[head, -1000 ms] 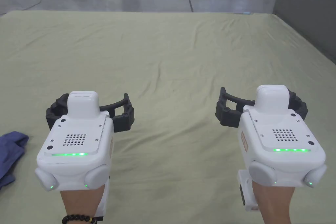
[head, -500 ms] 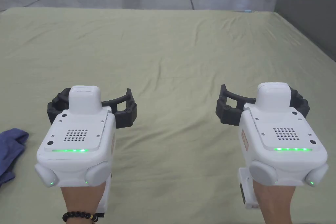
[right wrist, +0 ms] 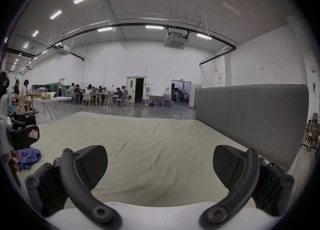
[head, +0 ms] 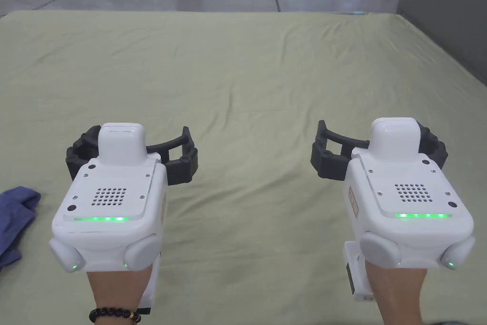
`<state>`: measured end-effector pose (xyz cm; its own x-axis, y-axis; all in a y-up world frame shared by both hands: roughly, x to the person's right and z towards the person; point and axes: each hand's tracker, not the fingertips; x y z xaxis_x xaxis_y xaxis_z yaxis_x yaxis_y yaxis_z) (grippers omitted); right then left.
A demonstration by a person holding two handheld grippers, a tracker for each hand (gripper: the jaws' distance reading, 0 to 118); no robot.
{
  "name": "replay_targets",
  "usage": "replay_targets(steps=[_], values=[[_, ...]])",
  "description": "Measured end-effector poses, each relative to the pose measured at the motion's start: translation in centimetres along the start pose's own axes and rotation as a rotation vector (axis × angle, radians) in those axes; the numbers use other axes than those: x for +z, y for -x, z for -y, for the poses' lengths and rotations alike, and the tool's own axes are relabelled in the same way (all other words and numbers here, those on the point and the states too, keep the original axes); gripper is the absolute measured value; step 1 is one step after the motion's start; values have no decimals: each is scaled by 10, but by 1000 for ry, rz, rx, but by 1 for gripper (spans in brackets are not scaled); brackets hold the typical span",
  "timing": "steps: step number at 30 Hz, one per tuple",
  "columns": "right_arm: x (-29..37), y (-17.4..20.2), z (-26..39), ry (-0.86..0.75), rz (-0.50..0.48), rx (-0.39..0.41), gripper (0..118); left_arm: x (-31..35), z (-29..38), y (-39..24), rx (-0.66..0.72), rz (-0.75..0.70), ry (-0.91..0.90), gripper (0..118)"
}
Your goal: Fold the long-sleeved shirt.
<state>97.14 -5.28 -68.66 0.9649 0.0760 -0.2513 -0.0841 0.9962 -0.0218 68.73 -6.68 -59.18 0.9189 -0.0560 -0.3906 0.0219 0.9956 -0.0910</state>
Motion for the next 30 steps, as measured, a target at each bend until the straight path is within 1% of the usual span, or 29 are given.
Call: replay_targets(steps=[30], values=[[-3, 2, -2, 7, -7, 8, 118, -1, -4, -2, -9, 5, -4, 118]])
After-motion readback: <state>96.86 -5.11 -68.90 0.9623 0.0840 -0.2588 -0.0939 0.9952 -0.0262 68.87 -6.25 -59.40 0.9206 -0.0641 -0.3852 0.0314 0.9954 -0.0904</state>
